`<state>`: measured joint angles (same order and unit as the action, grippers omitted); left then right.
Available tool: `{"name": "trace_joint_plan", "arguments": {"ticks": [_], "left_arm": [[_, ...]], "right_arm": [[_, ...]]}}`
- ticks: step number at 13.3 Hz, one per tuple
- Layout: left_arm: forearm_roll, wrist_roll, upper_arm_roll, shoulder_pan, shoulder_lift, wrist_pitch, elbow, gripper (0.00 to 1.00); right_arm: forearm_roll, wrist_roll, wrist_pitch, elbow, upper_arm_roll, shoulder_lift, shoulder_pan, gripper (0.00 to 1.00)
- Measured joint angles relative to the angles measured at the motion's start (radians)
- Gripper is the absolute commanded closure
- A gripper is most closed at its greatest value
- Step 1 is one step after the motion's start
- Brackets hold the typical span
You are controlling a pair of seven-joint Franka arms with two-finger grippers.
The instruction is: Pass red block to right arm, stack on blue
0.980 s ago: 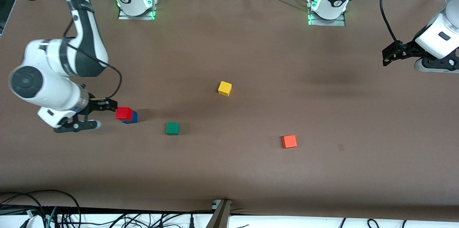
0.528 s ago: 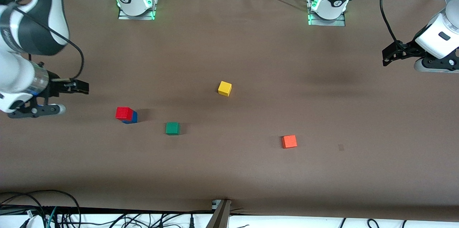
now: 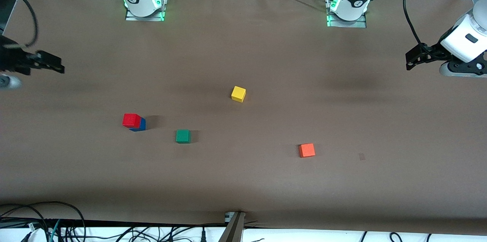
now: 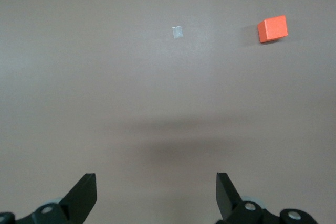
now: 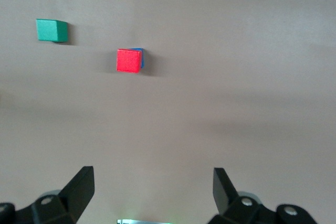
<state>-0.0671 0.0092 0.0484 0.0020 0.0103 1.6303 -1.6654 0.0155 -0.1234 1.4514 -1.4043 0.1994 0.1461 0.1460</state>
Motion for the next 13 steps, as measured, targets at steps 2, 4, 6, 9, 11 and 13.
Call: {"name": "trace_joint_plan", "arguments": {"ticks": [2, 4, 6, 9, 11, 13], "left_arm": [[0.0, 0.0, 0.0, 0.0, 0.0, 0.0, 0.0, 0.0], [0.0, 0.0, 0.0, 0.0, 0.0, 0.0, 0.0, 0.0], [0.0, 0.0, 0.0, 0.0, 0.0, 0.0, 0.0, 0.0], [0.0, 0.0, 0.0, 0.0, 0.0, 0.0, 0.0, 0.0], [0.0, 0.0, 0.0, 0.0, 0.0, 0.0, 0.0, 0.0], [0.0, 0.0, 0.0, 0.0, 0.0, 0.0, 0.0, 0.0]], "right_arm": [[0.0, 0.0, -0.014, -0.023, -0.016, -0.057, -0.022, 0.0], [0.0, 0.0, -0.022, -0.066, -0.045, -0.106, -0.058, 0.0], [0.0, 0.0, -0.054, -0.121, -0.065, -0.141, -0.079, 0.0], [-0.001, 0.002, -0.093, -0.157, -0.078, -0.153, -0.081, 0.0], [-0.003, 0.002, -0.092, -0.157, -0.081, -0.144, -0.081, 0.0], [-0.005, 0.002, -0.088, -0.147, -0.08, -0.128, -0.083, 0.0]]}}
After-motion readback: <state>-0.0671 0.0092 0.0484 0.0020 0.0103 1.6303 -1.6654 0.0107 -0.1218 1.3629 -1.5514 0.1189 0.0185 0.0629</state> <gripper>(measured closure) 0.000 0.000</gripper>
